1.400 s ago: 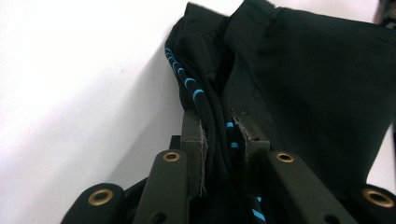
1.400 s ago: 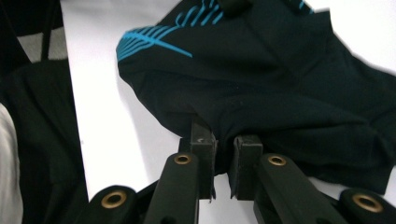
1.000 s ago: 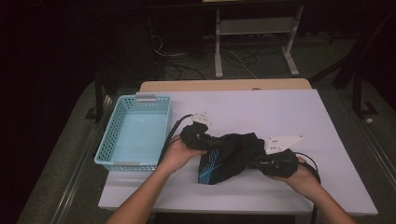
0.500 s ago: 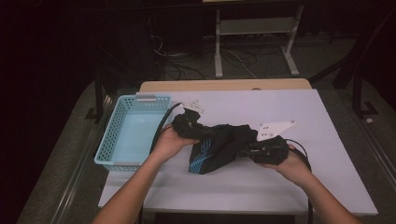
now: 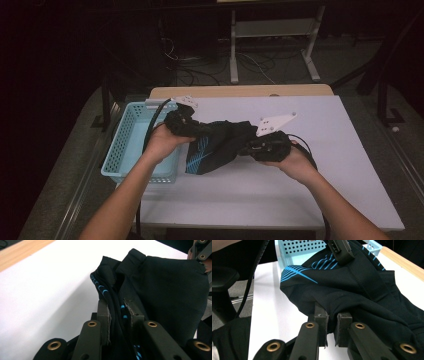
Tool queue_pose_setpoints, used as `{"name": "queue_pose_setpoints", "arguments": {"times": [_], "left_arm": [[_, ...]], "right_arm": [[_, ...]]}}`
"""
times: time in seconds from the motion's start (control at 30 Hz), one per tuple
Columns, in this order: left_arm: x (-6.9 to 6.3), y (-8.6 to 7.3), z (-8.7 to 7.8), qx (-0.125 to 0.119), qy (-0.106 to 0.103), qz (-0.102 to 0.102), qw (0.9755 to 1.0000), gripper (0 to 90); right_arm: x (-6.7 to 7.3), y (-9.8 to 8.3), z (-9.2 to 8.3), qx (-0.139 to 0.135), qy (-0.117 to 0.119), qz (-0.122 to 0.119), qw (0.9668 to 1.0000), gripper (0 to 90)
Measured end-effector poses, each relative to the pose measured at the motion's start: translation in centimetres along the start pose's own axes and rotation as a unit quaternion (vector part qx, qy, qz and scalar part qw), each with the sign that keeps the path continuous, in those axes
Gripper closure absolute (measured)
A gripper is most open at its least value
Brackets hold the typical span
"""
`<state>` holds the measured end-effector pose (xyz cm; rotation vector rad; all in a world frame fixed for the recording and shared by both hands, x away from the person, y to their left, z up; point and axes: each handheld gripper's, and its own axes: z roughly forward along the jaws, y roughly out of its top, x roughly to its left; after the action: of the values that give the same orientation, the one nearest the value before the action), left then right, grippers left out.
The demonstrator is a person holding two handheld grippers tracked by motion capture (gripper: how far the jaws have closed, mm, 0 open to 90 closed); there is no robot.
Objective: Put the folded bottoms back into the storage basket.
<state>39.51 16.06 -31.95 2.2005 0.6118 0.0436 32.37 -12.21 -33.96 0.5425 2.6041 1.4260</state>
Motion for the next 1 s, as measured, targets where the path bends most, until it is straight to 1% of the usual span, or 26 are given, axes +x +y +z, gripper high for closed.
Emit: {"name": "queue_pose_setpoints", "arguments": {"times": [0.17, 0.37, 0.5, 0.73, 0.93, 1.0], "left_arm": [[1.1, -0.2, -1.7, -0.010, 0.017, -0.007, 0.9998, 76.6], [2.1, -0.6, -3.4, -0.023, 0.031, -0.016, 0.9991, 76.6], [2.9, -0.9, -4.4, -0.028, 0.036, -0.020, 0.9987, 76.6], [4.1, -1.6, -6.1, -0.037, 0.048, -0.027, 0.9978, 76.6], [5.1, -2.2, -7.4, -0.042, 0.063, -0.032, 0.9966, 76.5], [5.5, -2.4, -8.0, -0.042, 0.069, -0.036, 0.9961, 76.5]], "right_arm": [[-0.3, 1.6, 1.1, -0.002, 0.000, -0.011, 0.9999, 82.0], [-0.7, 3.4, 2.4, -0.006, 0.000, -0.021, 0.9998, 82.0], [-1.0, 4.3, 3.2, -0.012, 0.006, -0.021, 0.9997, 82.0], [-1.3, 5.9, 4.8, -0.013, 0.014, -0.022, 0.9996, 82.0], [-1.4, 7.4, 6.3, -0.012, 0.018, -0.025, 0.9995, 82.0], [-1.4, 7.8, 6.8, -0.010, 0.019, -0.026, 0.9994, 82.0]]}}
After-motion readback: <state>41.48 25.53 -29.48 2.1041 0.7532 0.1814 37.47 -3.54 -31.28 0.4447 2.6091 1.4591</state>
